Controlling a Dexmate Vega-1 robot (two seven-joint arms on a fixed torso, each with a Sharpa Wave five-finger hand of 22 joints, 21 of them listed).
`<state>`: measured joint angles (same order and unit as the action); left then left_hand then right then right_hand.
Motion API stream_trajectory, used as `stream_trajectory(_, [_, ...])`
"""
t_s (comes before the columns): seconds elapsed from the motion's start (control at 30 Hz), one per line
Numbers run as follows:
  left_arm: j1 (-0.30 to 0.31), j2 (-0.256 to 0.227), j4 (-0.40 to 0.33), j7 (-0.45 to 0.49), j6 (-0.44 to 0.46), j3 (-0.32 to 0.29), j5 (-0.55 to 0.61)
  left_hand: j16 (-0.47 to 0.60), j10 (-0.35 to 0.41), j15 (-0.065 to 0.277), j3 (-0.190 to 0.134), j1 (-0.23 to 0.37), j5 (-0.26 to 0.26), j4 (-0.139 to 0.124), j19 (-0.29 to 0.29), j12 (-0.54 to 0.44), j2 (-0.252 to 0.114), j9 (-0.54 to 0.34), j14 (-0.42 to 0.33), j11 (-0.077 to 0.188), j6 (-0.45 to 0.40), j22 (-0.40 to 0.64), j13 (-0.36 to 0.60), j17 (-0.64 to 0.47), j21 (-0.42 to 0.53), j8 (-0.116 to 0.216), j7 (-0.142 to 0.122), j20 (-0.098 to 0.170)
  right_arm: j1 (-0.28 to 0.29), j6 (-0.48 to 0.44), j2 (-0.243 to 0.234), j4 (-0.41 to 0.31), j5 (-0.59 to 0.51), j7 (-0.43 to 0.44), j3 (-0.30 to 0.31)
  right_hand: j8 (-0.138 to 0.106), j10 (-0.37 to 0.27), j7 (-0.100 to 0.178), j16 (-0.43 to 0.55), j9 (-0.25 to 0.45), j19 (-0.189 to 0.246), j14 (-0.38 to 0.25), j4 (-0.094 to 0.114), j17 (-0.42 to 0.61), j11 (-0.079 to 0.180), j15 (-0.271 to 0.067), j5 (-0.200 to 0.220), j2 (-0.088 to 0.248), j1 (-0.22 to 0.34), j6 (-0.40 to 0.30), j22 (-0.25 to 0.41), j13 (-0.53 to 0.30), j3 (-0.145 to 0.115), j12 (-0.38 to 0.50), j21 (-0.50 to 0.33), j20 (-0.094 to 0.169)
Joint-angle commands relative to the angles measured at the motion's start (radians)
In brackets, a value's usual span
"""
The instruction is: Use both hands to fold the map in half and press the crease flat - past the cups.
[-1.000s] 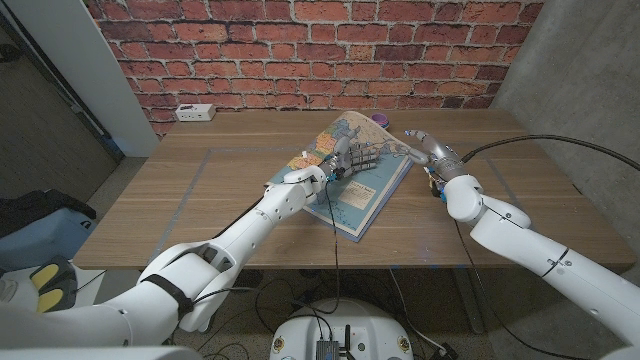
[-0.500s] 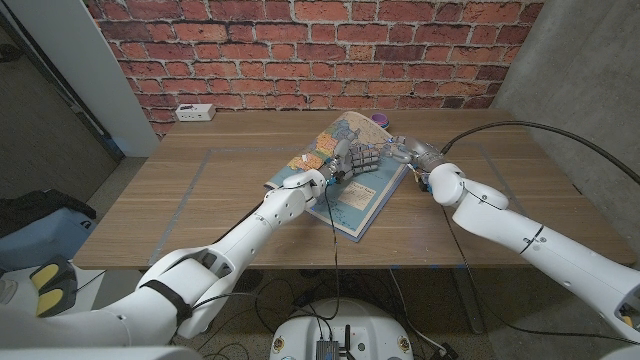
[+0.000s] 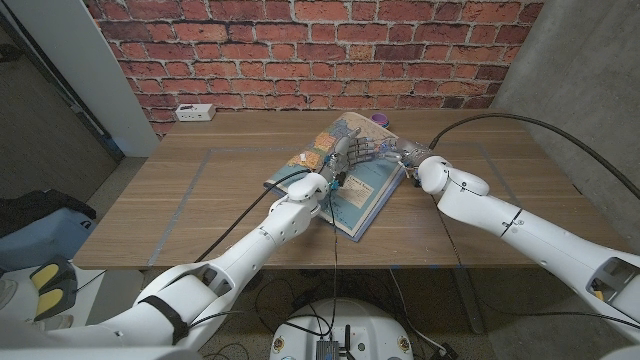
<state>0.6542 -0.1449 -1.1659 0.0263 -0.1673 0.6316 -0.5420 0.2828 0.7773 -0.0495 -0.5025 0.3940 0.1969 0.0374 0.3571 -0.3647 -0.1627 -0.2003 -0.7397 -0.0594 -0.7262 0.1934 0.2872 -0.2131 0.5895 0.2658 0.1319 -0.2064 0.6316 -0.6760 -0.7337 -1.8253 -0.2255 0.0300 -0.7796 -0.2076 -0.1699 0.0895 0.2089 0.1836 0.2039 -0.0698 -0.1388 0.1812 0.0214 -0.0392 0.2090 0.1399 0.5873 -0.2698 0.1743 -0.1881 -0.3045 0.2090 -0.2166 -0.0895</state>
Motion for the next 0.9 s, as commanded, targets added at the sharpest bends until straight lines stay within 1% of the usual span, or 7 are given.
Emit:
stream_trajectory(0.03, [0.018,-0.009,-0.005,0.26,-0.352,0.032,0.361,0.032,0.054,0.02,-0.037,0.027,0.01,0.015,0.043,-0.045,-0.027,-0.013,-0.061,0.014,-0.063,0.004,0.023,-0.028,0.017,0.018,-0.001,0.01,-0.045,0.002,0.029,0.054,-0.001,-0.015,-0.037,0.009,0.01,0.0,-0.008,0.002,0.009,0.007,-0.003,0.002,0.003,0.003,-0.003,0.007,0.008,0.005,0.003,-0.003,-0.008,-0.006,0.003,0.004])
stream_trajectory(0.23, [0.013,-0.078,-0.084,0.319,-0.314,0.021,0.486,0.032,0.033,0.052,-0.08,0.067,0.022,0.034,0.046,-0.055,-0.034,-0.023,-0.039,0.033,-0.078,0.005,0.04,-0.051,0.021,0.02,-0.022,0.035,-0.068,0.008,0.034,0.059,-0.017,-0.034,-0.06,0.023,0.045,0.007,-0.015,0.003,-0.003,0.032,0.004,0.005,0.012,0.003,-0.009,-0.005,-0.007,0.039,0.003,-0.004,0.004,-0.019,0.011,0.007])
stream_trajectory(0.3, [0.009,-0.1,-0.098,0.314,-0.311,0.015,0.5,0.023,0.017,0.055,-0.09,0.072,0.024,0.035,0.04,-0.053,-0.031,-0.024,-0.021,0.039,-0.069,0.006,0.043,-0.05,0.02,0.015,-0.033,0.038,-0.085,-0.01,0.036,0.062,-0.036,-0.049,-0.08,0.023,0.051,0.008,-0.016,0.003,-0.01,0.036,0.008,0.006,0.013,0.004,-0.012,-0.014,-0.019,0.043,0.003,-0.004,0.012,-0.021,0.014,0.005])
stream_trajectory(0.5, [0.032,-0.167,-0.201,0.347,-0.236,-0.023,0.547,0.004,-0.024,0.046,-0.109,0.073,0.026,0.03,0.022,-0.04,-0.024,-0.022,0.015,0.034,-0.052,0.006,0.051,-0.049,0.015,0.001,-0.036,0.036,-0.104,-0.038,0.037,0.068,-0.057,-0.078,-0.103,0.024,0.055,0.013,-0.016,0.002,-0.013,0.041,0.011,0.007,0.014,0.007,-0.013,-0.028,-0.031,0.047,0.003,-0.004,0.023,-0.021,0.015,0.002])
stream_trajectory(0.63, [0.071,-0.198,-0.311,0.457,-0.111,-0.052,0.643,-0.007,-0.046,0.042,-0.117,0.071,0.027,0.03,0.026,-0.031,-0.015,-0.021,0.031,0.039,-0.033,0.006,0.054,-0.04,0.017,-0.01,-0.038,0.033,-0.102,-0.049,0.031,0.064,-0.059,-0.083,-0.102,0.023,0.055,0.013,-0.016,0.002,-0.014,0.041,0.012,0.007,0.014,0.007,-0.013,-0.031,-0.034,0.047,0.003,-0.004,0.026,-0.02,0.016,0.003])
stream_trajectory(0.77, [0.12,-0.201,-0.458,0.609,0.162,-0.072,0.793,-0.019,-0.081,0.044,-0.116,0.062,0.025,0.03,0.03,-0.015,0.001,-0.02,0.047,0.044,-0.017,0.006,0.057,-0.031,0.02,-0.02,-0.045,0.03,-0.096,-0.06,0.024,0.055,-0.063,-0.076,-0.097,0.023,0.056,0.013,-0.016,0.003,-0.015,0.043,0.012,0.007,0.015,0.007,-0.012,-0.034,-0.036,0.048,0.003,-0.004,0.028,-0.02,0.017,0.002])
stream_trajectory(0.9, [0.14,-0.204,-0.54,0.596,0.338,-0.099,0.768,-0.041,-0.131,0.046,-0.119,0.057,0.025,0.041,0.021,0.013,0.016,-0.019,0.084,0.043,0.002,0.004,0.058,-0.016,0.015,-0.03,-0.058,0.022,-0.09,-0.07,0.015,0.042,-0.063,-0.07,-0.087,0.022,0.055,0.013,-0.016,0.003,-0.015,0.043,0.012,0.006,0.015,0.007,-0.012,-0.035,-0.036,0.048,0.003,-0.004,0.029,-0.02,0.016,0.002])
